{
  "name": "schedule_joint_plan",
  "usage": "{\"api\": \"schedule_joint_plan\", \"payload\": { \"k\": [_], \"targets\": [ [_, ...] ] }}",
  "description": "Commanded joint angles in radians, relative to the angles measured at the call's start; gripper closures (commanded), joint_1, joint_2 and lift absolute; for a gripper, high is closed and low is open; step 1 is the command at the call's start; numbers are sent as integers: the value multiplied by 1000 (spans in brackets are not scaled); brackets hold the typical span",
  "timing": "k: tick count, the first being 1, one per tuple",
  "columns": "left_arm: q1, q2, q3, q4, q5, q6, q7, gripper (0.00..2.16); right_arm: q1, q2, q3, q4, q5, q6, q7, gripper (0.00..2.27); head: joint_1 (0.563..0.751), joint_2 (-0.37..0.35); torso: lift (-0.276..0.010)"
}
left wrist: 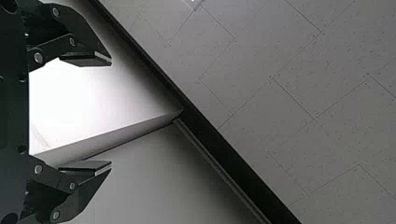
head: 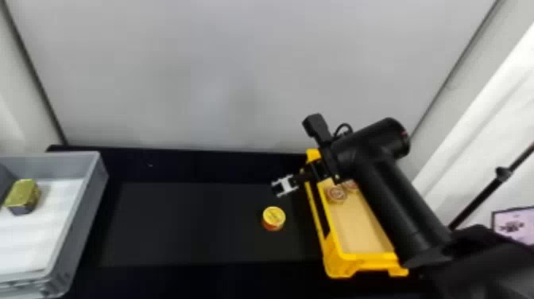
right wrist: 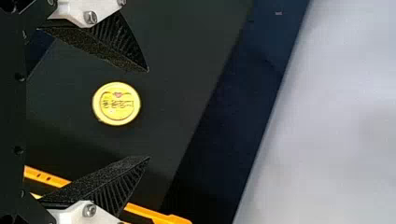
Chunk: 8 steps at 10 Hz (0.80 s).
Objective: Pick up the round yellow can and place it in the yellow rectangular box
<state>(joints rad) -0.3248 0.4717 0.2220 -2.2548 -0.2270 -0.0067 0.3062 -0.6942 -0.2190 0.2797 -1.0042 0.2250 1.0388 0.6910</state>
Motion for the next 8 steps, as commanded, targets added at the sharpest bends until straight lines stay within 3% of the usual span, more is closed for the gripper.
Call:
{"api": "schedule_joint_plan", "payload": {
  "k": [1,2,6,8],
  "targets": [
    [-2,-10,-13,4,0,-10,1,450,47,-2,-39,59,57,-120,20,122,746,-213,0],
    [-2,-14,-16,7,0,-12,1,450,79,4,-94,72,61,-136,18,125,746,-213,0],
    [1,-36,-13,12,0,-38,1,450,159,52,-135,144,59,-328,36,124,746,-213,0],
    [7,-36,-9,12,0,-47,-1,450,233,69,-166,73,59,-403,-31,127,746,-213,0]
  ]
}}
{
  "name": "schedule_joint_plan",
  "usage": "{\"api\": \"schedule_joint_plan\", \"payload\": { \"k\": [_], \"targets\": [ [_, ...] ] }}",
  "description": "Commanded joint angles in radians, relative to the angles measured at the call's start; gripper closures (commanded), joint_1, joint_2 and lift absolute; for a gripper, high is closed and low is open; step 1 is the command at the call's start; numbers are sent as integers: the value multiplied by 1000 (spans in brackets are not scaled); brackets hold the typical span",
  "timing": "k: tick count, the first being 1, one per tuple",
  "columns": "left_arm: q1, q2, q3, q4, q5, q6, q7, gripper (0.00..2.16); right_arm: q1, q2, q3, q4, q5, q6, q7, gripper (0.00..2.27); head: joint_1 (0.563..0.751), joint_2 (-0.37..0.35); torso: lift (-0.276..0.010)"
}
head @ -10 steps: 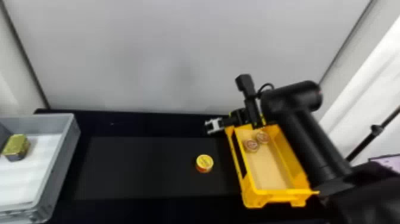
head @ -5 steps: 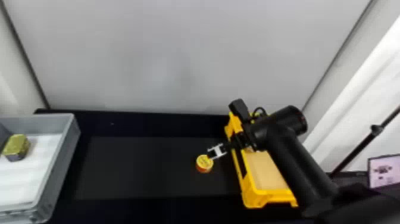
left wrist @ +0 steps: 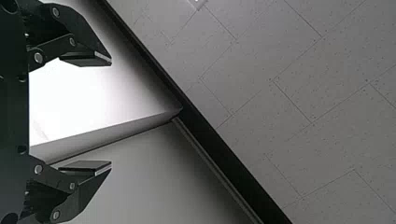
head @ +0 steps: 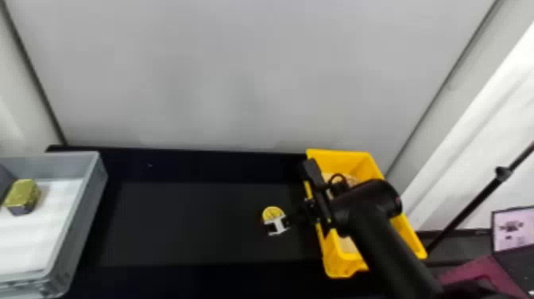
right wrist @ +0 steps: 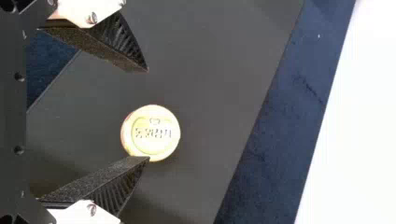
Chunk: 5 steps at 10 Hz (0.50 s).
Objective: Pick up the round yellow can and place it in the yellow rectangular box
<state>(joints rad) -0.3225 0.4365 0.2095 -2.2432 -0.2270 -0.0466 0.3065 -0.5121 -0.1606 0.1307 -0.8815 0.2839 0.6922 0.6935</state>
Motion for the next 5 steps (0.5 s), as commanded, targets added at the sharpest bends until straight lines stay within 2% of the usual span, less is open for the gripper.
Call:
{"api": "schedule_joint_plan", "payload": {
  "k": [1,5],
  "targets": [
    [8,-2,5,1,0,-9,-1,450,73,12,-6,-94,0,-60,-78,125,746,-213,0],
    [19,-2,5,1,0,-12,-3,450,69,23,27,-86,0,-97,-130,122,746,-213,0]
  ]
}}
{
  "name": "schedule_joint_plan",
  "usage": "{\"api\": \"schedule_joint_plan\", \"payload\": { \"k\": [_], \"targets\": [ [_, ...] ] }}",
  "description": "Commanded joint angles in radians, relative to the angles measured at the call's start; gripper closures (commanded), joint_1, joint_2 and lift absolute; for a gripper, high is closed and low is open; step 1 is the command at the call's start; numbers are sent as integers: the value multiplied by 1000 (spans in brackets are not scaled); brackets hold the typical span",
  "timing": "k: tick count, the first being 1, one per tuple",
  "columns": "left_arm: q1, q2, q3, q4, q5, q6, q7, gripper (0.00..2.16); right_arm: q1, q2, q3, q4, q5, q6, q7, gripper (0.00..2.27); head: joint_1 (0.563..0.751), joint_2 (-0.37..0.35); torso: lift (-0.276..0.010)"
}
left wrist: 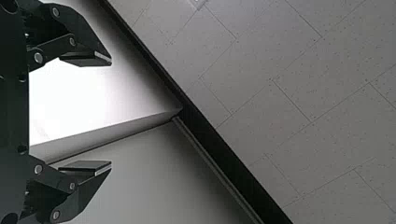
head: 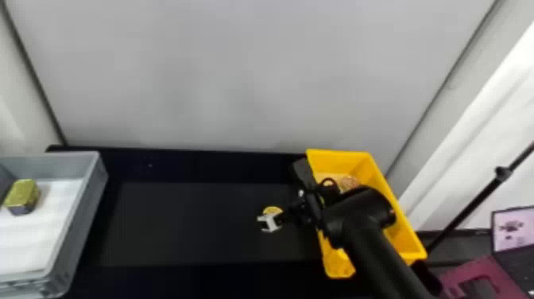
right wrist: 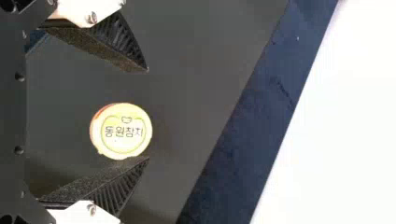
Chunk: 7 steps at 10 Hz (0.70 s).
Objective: Pick up the round yellow can and place it in the yellow rectangular box
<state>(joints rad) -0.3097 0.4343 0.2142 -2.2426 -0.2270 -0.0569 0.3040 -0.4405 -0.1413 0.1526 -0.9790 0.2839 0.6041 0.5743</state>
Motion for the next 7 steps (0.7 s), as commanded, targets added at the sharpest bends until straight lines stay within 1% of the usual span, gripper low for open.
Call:
{"api": "schedule_joint_plan", "payload": {
  "k": [1,2,4,5,7],
  "targets": [
    [12,0,4,0,0,-3,0,450,-1,5,13,23,0,-10,-23,122,746,-213,0],
    [15,0,5,-2,0,-4,0,450,-1,5,18,34,0,-12,-39,121,746,-213,0],
    [17,-2,5,-3,0,-11,-2,450,0,6,-22,77,-1,-33,-43,122,746,-213,0],
    [23,-3,5,-5,0,-11,-2,450,9,6,-45,85,-14,-42,-69,121,746,-213,0],
    [29,-8,7,-6,0,-12,-5,450,26,3,-70,85,-75,-50,-120,124,746,-213,0]
  ]
}}
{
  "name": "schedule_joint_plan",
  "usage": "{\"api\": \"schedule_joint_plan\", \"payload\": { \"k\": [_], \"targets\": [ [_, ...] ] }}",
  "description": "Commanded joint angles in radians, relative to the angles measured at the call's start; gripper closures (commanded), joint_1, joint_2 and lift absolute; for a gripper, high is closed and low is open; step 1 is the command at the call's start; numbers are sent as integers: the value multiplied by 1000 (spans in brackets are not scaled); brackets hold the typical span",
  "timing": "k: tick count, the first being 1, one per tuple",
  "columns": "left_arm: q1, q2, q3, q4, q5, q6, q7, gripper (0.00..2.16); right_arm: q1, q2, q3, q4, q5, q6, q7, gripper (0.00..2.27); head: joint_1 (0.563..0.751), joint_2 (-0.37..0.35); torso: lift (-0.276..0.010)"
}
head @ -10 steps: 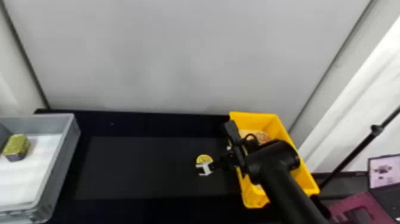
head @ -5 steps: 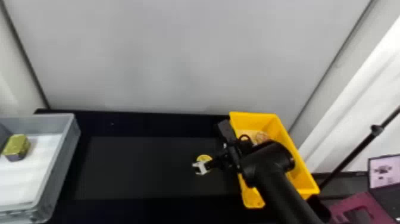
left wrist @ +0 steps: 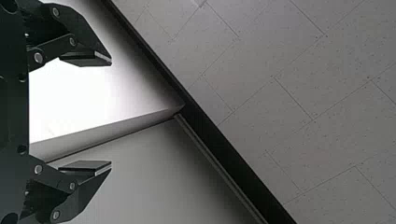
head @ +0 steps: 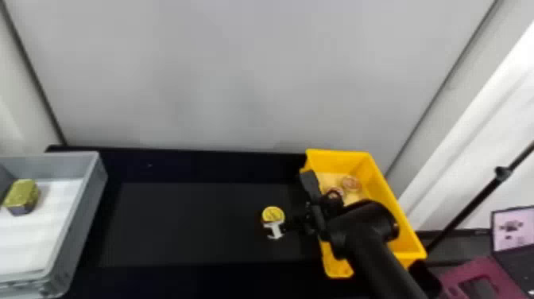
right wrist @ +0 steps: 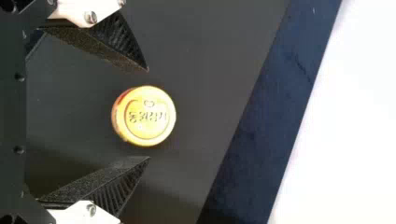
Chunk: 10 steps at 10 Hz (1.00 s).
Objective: Pick up the round yellow can and place it in the yellow rectangular box
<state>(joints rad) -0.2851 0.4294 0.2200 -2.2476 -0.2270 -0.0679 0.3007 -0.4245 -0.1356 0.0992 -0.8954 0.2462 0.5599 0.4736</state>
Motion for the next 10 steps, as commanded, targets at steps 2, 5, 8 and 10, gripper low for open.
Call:
{"api": "schedule_joint_plan", "payload": {
  "k": [2,5,8,10],
  "targets": [
    [3,-7,1,-3,0,-7,-5,450,24,-6,-24,15,-169,-32,-95,124,746,-213,0],
    [3,-9,1,-4,0,-7,-6,450,35,-7,-18,23,-248,-47,-130,124,746,-213,0],
    [7,-17,6,-3,0,-15,-12,450,39,-10,-2,27,-271,-61,-142,128,746,-213,0],
    [9,-18,7,-3,0,-23,-17,450,47,-10,-2,33,-298,-86,-156,128,746,-213,0]
  ]
}}
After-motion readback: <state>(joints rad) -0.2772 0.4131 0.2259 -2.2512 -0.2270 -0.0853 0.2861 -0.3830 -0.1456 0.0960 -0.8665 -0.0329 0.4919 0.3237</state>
